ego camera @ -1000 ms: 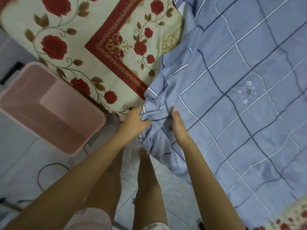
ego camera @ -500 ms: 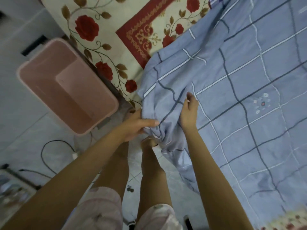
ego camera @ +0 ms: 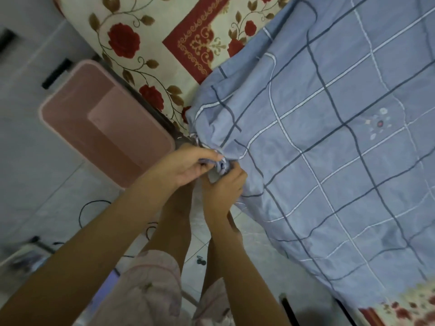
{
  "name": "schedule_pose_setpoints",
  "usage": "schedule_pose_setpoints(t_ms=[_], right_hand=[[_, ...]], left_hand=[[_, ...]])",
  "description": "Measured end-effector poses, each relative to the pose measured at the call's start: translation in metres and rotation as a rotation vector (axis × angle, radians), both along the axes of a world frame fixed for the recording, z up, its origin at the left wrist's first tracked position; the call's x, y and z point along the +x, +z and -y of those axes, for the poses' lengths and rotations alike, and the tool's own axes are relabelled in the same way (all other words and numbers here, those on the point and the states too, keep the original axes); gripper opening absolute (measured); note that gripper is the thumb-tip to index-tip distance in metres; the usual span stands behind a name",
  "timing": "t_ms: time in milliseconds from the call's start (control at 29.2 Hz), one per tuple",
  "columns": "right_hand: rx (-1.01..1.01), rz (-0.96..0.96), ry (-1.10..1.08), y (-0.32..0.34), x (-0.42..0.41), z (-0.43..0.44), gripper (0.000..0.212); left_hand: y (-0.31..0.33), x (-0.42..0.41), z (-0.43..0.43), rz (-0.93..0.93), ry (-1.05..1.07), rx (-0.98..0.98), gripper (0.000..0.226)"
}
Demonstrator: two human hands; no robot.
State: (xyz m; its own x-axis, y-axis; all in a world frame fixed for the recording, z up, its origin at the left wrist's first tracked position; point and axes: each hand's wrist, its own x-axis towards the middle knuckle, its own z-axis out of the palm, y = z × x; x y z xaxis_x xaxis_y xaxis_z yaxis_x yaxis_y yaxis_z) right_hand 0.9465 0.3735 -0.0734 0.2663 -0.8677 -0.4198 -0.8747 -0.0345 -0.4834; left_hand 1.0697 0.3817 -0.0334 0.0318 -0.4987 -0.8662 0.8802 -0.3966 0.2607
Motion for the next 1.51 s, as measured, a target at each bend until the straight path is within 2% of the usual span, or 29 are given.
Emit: schedule_pose_setpoints(t_ms=[34, 137, 171, 274, 343, 411, 480, 514, 583, 617, 686, 720, 823, 891, 1028, 1131, 1200, 1268, 1337, 1371, 1440, 1508], right_hand=[[-0.041, -0.040, -0.037, 0.001, 0.008, 0.001, 0.056], [-0.175, -0.044, -0.004, 0.005, 0.016, 0.005, 0.034], [-0.175, -0.008, 0.022, 0.008, 0.015, 0.003, 0.030], [-0.134, 0.090, 0.060, 0.016, 0.008, -0.011, 0.031], [-0.164, 0.094, 0.080, 0.019, 0.002, -0.020, 0.034], [-0.150, 0.144, 0.097, 0.021, -0.004, -0.023, 0.027], [0.116, 0.279, -0.080, 0.028, -0.008, -0.015, 0.017], [0.336, 0.349, -0.223, 0.027, -0.011, -0.009, 0.017], [0.650, 0.438, -0.395, 0.017, -0.022, 0.004, 0.021], [0.707, 0.436, -0.384, 0.012, -0.028, 0.011, 0.024], [0.716, 0.402, -0.348, 0.000, -0.039, 0.021, 0.031], [0.723, 0.378, -0.350, -0.003, -0.045, 0.026, 0.037], [0.667, 0.353, -0.334, -0.006, -0.060, 0.037, 0.044], [0.579, 0.328, -0.219, -0.009, -0.066, 0.045, 0.041], [0.494, 0.098, 0.014, -0.018, -0.075, 0.060, 0.065], [0.474, -0.056, 0.169, -0.020, -0.077, 0.061, 0.084], [0.477, -0.134, 0.231, -0.021, -0.078, 0.053, 0.092], [0.474, -0.159, 0.236, -0.024, -0.081, 0.049, 0.097], [0.462, -0.172, 0.242, -0.026, -0.081, 0.048, 0.099], [0.469, -0.178, 0.244, -0.029, -0.081, 0.050, 0.099], [0.467, -0.194, 0.267, -0.034, -0.082, 0.053, 0.098], [0.446, -0.229, 0.318, -0.039, -0.083, 0.058, 0.085]], left_hand=[[0.000, 0.003, -0.003, 0.014, -0.048, -0.017, 0.038], [-0.003, 0.013, -0.011, 0.230, -0.108, -0.018, 0.030], [-0.005, 0.017, -0.012, 0.323, -0.108, -0.010, 0.029], [-0.021, 0.016, -0.014, 0.517, -0.072, 0.045, 0.048], [-0.027, 0.007, -0.010, 0.454, 0.034, 0.089, 0.045], [-0.032, -0.009, -0.010, 0.260, 0.086, 0.116, 0.030], [-0.034, -0.027, -0.018, 0.104, 0.007, 0.043, 0.028], [-0.039, -0.036, -0.024, 0.089, -0.102, 0.007, 0.042], [-0.045, -0.052, -0.036, 0.217, -0.376, -0.030, 0.059], [-0.043, -0.055, -0.038, 0.341, -0.474, -0.021, 0.052], [-0.043, -0.052, -0.038, 0.573, -0.550, 0.021, 0.026], [-0.044, -0.049, -0.041, 0.628, -0.533, 0.040, 0.015], [-0.048, -0.040, -0.066, 0.684, -0.467, 0.105, 0.006], [-0.048, -0.037, -0.086, 0.733, -0.444, 0.176, 0.015], [-0.033, -0.038, -0.116, 0.710, -0.415, 0.053, 0.009], [-0.020, -0.039, -0.135, 0.692, -0.500, -0.035, 0.036], [-0.016, -0.037, -0.151, 0.778, -0.627, -0.049, 0.041], [-0.013, -0.029, -0.162, 0.832, -0.670, 0.033, 0.043], [-0.006, -0.013, -0.172, 0.891, -0.596, 0.142, 0.062], [-0.005, -0.006, -0.178, 0.952, -0.518, 0.195, 0.063], [-0.005, 0.006, -0.185, 1.111, -0.387, 0.369, 0.048], [-0.021, 0.015, -0.191, 1.208, -0.457, 0.589, 0.038]])
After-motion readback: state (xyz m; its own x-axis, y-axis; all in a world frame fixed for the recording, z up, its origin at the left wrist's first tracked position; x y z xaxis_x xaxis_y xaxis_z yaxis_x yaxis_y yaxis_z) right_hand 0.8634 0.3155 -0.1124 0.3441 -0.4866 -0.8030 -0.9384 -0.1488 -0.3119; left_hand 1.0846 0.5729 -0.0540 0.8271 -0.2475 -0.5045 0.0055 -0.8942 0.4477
